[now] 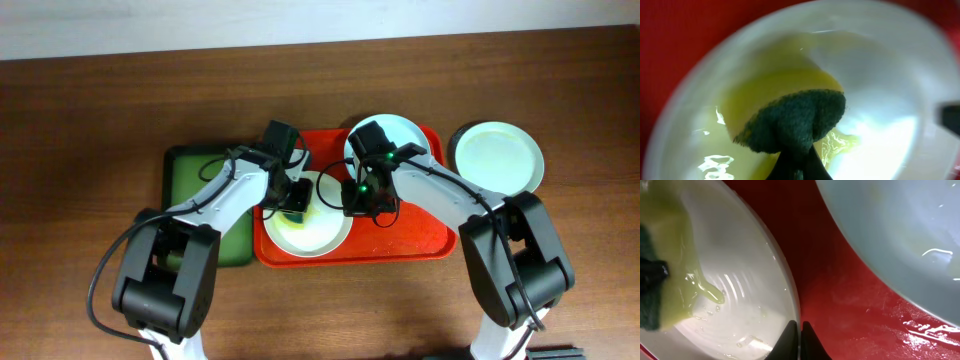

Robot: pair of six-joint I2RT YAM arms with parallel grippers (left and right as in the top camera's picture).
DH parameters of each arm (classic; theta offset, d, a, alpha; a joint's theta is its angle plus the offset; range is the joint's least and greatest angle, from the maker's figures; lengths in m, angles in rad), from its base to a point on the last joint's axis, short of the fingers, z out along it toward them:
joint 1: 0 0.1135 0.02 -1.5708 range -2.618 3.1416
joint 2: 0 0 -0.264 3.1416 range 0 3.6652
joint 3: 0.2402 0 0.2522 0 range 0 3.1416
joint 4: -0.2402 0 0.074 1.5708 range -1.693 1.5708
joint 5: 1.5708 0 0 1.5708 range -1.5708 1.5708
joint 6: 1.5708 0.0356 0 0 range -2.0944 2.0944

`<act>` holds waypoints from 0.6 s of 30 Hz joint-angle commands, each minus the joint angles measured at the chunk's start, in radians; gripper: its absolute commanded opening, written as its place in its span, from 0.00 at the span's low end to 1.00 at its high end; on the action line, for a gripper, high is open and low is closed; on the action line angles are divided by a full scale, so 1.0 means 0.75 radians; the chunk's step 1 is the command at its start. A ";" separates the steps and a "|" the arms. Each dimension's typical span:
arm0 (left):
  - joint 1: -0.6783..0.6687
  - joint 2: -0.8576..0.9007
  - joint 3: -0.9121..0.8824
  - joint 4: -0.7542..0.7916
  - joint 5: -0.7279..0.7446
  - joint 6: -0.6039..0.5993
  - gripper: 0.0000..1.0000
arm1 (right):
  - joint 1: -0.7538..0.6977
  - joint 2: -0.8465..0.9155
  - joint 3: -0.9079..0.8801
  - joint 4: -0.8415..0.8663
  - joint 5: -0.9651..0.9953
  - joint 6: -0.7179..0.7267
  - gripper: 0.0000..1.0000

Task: Clean dirty plates on tray and stack at the side
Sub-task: 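Scrub the white plate with the sponge in the left gripper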

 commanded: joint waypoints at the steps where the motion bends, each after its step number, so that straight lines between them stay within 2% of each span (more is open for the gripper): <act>1: -0.012 -0.027 0.054 0.002 0.265 0.008 0.00 | 0.006 -0.008 0.003 0.010 -0.023 0.010 0.04; 3: 0.017 -0.132 0.066 -0.002 -0.013 -0.057 0.00 | 0.006 -0.008 0.003 0.010 -0.023 0.010 0.04; 5: 0.005 -0.121 0.050 -0.020 -0.277 -0.057 0.00 | 0.006 -0.008 0.003 0.010 -0.023 0.010 0.04; 7: 0.003 -0.071 0.030 -0.012 -0.323 -0.057 0.00 | 0.006 -0.008 0.003 0.010 -0.023 0.010 0.04; 9: 0.002 0.060 0.027 -0.008 -0.322 -0.083 0.00 | 0.006 -0.008 0.003 0.012 -0.023 0.010 0.04; 10: 0.002 0.122 0.027 -0.014 -0.254 -0.091 0.00 | 0.006 -0.008 0.003 0.014 -0.023 0.010 0.04; 13: 0.004 0.095 0.065 -0.093 0.276 0.045 0.00 | 0.006 -0.008 0.003 0.014 -0.023 0.010 0.04; 14: 0.006 0.035 0.102 -0.133 0.264 0.044 0.00 | 0.006 -0.008 0.003 0.014 -0.023 0.010 0.04; 15: 0.009 -0.042 0.142 -0.160 0.139 0.042 0.00 | 0.006 -0.008 0.003 0.013 -0.023 0.010 0.04; 17: 0.008 -0.144 0.157 -0.180 -0.284 -0.063 0.00 | 0.006 -0.008 0.003 0.014 -0.023 0.010 0.04; 18: 0.008 -0.139 0.145 -0.188 -0.318 -0.063 0.00 | 0.006 -0.008 0.003 0.014 -0.023 0.010 0.04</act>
